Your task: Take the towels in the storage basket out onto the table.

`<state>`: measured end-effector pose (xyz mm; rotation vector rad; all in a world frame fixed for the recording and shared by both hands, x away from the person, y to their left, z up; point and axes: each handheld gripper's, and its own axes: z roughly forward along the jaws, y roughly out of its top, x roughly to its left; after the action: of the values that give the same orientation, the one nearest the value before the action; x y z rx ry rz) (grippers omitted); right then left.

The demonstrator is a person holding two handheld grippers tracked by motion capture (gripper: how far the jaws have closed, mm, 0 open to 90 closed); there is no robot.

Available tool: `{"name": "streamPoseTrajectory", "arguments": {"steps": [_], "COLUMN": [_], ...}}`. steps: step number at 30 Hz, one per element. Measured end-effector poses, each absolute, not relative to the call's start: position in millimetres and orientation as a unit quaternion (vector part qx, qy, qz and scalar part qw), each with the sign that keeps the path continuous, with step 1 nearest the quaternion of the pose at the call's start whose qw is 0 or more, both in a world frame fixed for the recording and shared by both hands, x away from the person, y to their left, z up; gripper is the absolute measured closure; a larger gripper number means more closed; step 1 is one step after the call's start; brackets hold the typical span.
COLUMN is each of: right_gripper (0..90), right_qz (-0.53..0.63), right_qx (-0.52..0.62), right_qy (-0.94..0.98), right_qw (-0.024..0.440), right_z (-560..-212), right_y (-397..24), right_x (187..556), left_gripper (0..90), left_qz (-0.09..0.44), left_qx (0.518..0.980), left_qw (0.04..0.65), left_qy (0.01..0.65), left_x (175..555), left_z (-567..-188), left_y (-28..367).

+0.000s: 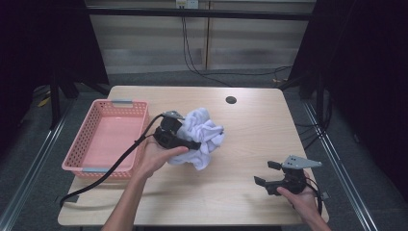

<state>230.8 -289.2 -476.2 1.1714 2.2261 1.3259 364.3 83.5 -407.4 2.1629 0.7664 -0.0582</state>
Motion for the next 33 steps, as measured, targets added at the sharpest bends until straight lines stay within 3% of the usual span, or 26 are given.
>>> {"name": "streamPoseTrajectory", "arguments": {"steps": [6, 9, 12, 20, 30, 33], "right_gripper": [14.6, 14.6, 14.6, 18.3, 14.8, 14.7], "right_qz": [0.46, 0.459, 0.458, 0.452, 0.458, 0.463], "right_qx": [0.408, 0.405, 0.404, 0.391, 0.383, 0.37], "right_qy": [0.775, 0.777, 0.778, 0.79, 0.791, 0.794], "right_qw": [0.147, 0.146, 0.147, 0.137, 0.132, 0.137], "right_z": [-476.3, -476.6, -476.9, -478.0, -469.6, -461.0], "right_y": [-288.6, -287.7, -287.1, -280.3, -270.4, -261.0], "right_x": [230.7, 230.4, 230.7, 230.9, 233.6, 236.2], "left_gripper": [38.6, 33.3, 26.6, 16.6, 15.9, 15.9], "left_qz": [-0.035, -0.04, -0.028, -0.051, -0.04, -0.055], "left_qx": [0.871, 0.882, 0.881, 0.871, 0.87, 0.855], "left_qw": [0.385, 0.366, 0.377, 0.399, 0.406, 0.437], "left_qy": [0.302, 0.293, 0.285, 0.281, 0.277, 0.274], "left_x": [361.4, 356.9, 352.0, 355.7, 351.3, 350.7], "left_z": [-439.9, -470.8, -478.4, -463.3, -435.7, -429.0], "left_y": [67.5, 54.4, 49.6, 58.5, 72.3, 83.0]}}
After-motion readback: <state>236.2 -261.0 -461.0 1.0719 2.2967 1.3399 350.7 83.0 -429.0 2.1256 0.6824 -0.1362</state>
